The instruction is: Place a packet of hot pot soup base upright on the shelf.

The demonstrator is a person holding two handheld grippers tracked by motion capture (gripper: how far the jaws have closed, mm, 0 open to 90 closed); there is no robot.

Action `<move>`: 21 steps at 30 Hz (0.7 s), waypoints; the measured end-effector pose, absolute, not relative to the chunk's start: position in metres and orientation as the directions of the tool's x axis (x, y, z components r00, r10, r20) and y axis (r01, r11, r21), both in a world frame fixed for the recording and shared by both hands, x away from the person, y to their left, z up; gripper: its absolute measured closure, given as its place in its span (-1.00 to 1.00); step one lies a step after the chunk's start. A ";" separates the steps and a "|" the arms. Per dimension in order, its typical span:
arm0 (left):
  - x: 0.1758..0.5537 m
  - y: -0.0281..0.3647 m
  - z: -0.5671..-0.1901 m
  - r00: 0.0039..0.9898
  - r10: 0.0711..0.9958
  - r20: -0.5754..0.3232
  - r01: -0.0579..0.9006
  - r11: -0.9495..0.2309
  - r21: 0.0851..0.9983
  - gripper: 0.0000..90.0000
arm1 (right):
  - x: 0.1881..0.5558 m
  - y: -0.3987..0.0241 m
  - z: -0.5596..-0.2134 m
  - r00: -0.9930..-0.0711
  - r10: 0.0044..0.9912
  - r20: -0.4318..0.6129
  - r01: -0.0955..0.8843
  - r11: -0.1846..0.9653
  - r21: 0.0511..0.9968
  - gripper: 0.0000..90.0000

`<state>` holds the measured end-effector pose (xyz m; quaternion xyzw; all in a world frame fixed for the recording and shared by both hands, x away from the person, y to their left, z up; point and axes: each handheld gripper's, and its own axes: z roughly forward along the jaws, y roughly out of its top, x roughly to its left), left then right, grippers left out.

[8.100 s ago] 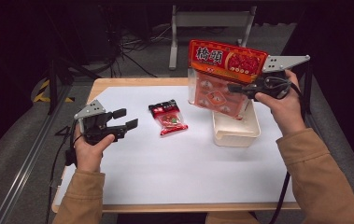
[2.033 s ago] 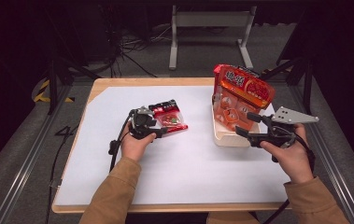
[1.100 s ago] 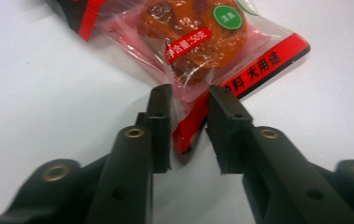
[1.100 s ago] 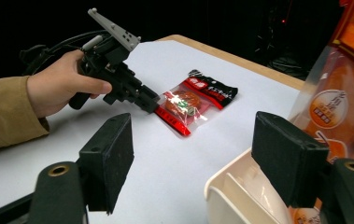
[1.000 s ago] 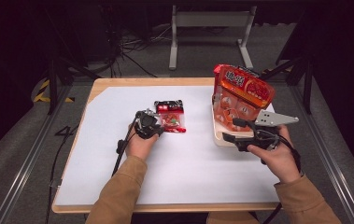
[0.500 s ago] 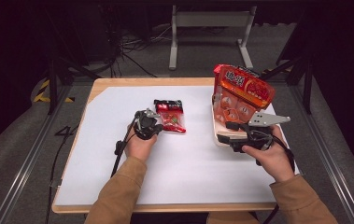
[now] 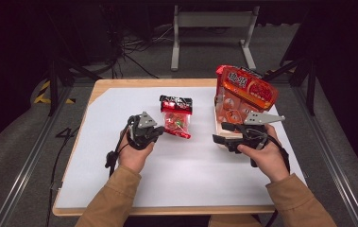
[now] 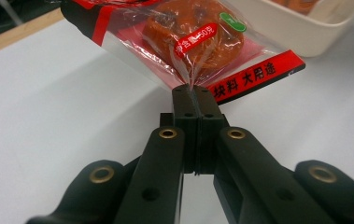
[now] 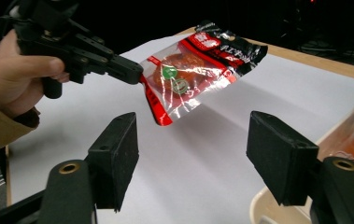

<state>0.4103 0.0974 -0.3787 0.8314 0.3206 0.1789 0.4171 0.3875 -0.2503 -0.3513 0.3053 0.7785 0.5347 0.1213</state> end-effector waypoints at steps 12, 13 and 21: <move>0.367 0.091 -0.361 0.795 0.606 0.024 0.301 -0.428 0.852 1.00 | 0.392 -0.233 -0.353 -0.754 0.585 0.299 0.470 0.162 0.868 -0.31; 0.365 0.090 -0.361 0.798 0.603 0.020 0.300 -0.426 0.854 1.00 | 0.393 -0.233 -0.353 -0.751 0.586 0.304 0.474 0.159 0.866 -0.32; 0.356 0.085 -0.360 0.821 0.571 0.013 0.279 -0.421 0.863 1.00 | 0.398 -0.227 -0.358 -0.731 0.559 0.391 0.546 0.136 0.827 -0.35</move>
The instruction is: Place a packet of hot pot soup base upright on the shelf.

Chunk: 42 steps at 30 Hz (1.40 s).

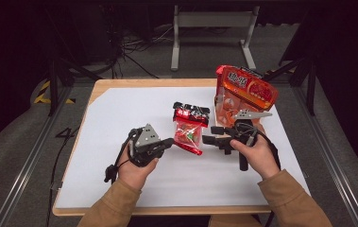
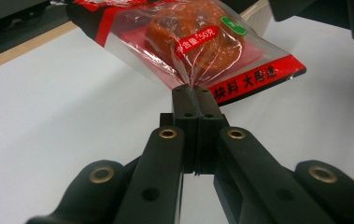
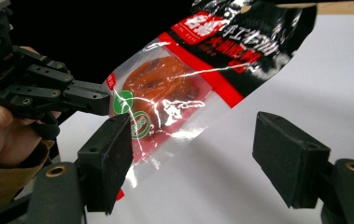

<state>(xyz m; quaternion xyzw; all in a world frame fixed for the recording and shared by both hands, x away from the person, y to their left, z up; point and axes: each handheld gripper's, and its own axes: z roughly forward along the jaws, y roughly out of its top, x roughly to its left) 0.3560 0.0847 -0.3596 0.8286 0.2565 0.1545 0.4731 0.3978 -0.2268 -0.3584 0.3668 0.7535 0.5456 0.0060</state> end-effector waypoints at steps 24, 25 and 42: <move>0.355 0.072 -0.364 0.868 0.496 0.034 0.241 -0.480 0.844 1.00 | 0.402 -0.219 -0.357 -0.767 0.520 0.376 0.557 0.249 0.792 0.25; 0.355 0.072 -0.364 0.867 0.498 0.033 0.244 -0.481 0.842 1.00 | 0.401 -0.219 -0.356 -0.771 0.522 0.365 0.552 0.261 0.792 0.36; 0.364 0.078 -0.368 0.867 0.495 -0.050 0.305 -0.449 0.840 0.54 | 0.386 -0.224 -0.335 -0.849 0.504 0.158 0.359 0.332 0.872 0.99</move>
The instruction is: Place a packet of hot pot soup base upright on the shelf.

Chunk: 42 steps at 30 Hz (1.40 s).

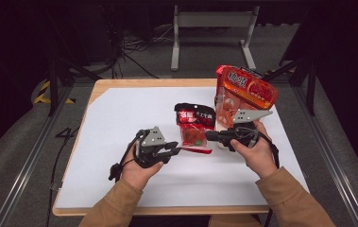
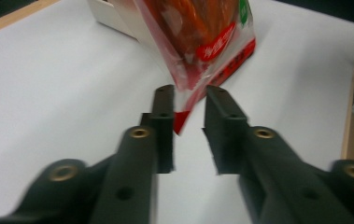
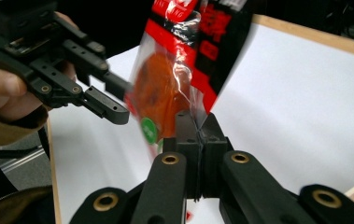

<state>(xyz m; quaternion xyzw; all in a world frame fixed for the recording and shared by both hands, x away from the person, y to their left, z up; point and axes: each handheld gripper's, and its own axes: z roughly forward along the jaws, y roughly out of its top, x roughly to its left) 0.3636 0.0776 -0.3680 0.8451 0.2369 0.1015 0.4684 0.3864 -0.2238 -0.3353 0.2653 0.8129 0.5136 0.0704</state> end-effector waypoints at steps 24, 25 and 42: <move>0.385 0.090 -0.333 0.895 0.422 -0.145 0.273 -0.262 0.926 -0.37 | 0.362 -0.223 -0.338 -0.915 0.403 -0.020 0.167 0.423 0.891 1.00; 0.386 0.088 -0.333 0.898 0.415 -0.145 0.270 -0.262 0.926 -0.36 | 0.362 -0.223 -0.338 -0.916 0.400 -0.020 0.165 0.422 0.891 1.00; 0.384 0.069 -0.328 0.945 0.306 -0.112 0.206 -0.296 0.933 0.99 | 0.359 -0.231 -0.346 -0.896 0.445 -0.005 0.187 0.385 0.904 1.00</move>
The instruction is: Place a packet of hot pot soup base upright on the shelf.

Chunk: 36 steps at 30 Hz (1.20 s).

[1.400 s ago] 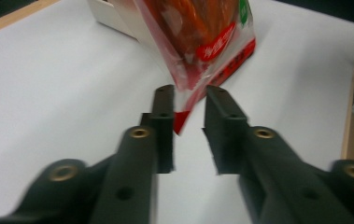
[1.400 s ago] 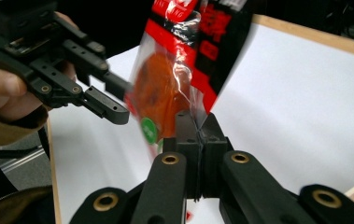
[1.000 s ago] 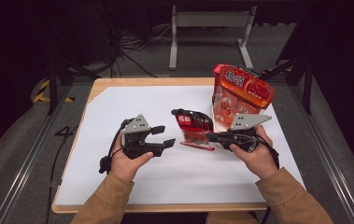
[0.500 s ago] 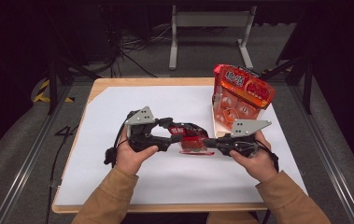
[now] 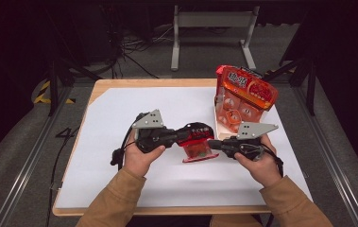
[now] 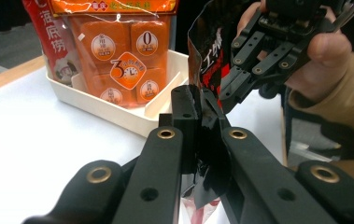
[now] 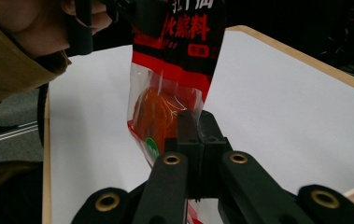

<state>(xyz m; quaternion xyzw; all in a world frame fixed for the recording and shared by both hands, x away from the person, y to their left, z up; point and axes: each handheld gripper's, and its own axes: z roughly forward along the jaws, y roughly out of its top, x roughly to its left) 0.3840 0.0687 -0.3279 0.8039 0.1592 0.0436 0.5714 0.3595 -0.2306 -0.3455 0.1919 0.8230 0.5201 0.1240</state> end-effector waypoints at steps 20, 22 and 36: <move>0.407 0.045 -0.296 0.969 0.245 -0.028 0.137 -0.439 0.888 1.00 | 0.346 -0.279 -0.361 -0.803 0.595 -0.008 0.251 0.351 0.902 0.27; 0.411 0.043 -0.292 0.972 0.236 -0.021 0.126 -0.440 0.889 1.00 | 0.344 -0.283 -0.362 -0.799 0.601 -0.004 0.254 0.344 0.904 0.24; 0.430 0.026 -0.273 0.985 0.171 0.008 0.070 -0.448 0.891 1.00 | 0.328 -0.301 -0.366 -0.776 0.631 -0.004 0.258 0.322 0.911 0.20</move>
